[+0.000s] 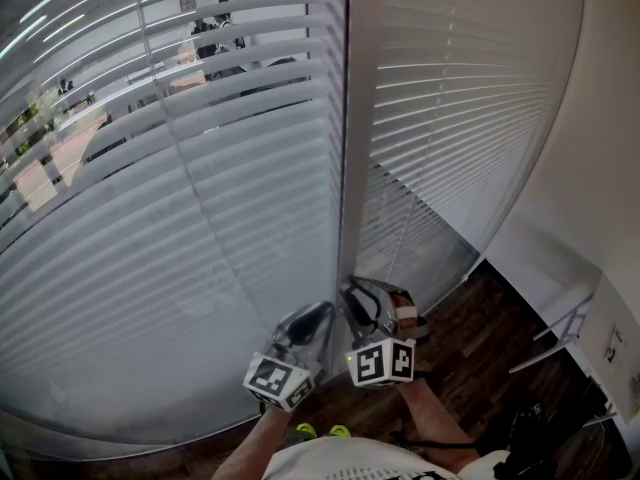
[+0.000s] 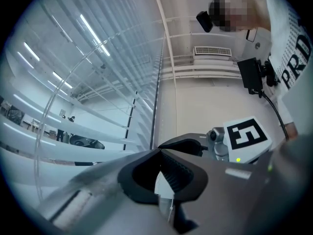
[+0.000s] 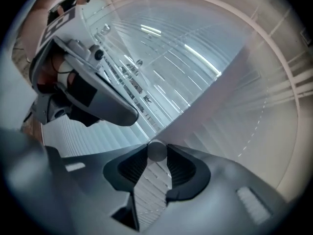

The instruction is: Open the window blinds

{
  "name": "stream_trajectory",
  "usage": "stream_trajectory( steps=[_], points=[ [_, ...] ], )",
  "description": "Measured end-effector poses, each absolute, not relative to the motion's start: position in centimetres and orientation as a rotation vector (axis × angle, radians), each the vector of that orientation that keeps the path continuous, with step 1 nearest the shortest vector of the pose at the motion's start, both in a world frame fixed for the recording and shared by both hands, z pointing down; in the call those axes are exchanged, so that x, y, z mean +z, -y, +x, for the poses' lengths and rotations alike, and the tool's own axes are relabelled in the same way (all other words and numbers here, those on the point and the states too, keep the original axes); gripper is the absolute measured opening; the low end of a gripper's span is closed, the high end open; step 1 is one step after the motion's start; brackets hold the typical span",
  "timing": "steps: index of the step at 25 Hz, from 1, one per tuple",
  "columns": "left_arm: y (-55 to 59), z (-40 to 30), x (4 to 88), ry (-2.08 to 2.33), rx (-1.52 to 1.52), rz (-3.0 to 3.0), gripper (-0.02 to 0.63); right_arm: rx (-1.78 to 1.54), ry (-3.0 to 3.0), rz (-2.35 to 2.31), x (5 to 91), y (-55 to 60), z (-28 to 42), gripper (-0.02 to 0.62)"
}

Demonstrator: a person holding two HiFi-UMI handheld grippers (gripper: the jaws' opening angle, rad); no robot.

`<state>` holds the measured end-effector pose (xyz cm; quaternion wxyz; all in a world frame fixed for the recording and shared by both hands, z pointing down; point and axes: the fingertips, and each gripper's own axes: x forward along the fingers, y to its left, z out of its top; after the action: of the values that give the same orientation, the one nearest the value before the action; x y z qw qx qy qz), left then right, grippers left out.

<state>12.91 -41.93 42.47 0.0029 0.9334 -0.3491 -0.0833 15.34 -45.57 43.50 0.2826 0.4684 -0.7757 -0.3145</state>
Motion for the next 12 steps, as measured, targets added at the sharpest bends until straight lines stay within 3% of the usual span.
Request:
stream_trajectory(
  steps=[12],
  points=[
    [41.88,12.95,42.45,1.077,-0.261,2.937,-0.006,-0.426,2.400,1.397,43.25,45.77,15.73,0.129]
  ],
)
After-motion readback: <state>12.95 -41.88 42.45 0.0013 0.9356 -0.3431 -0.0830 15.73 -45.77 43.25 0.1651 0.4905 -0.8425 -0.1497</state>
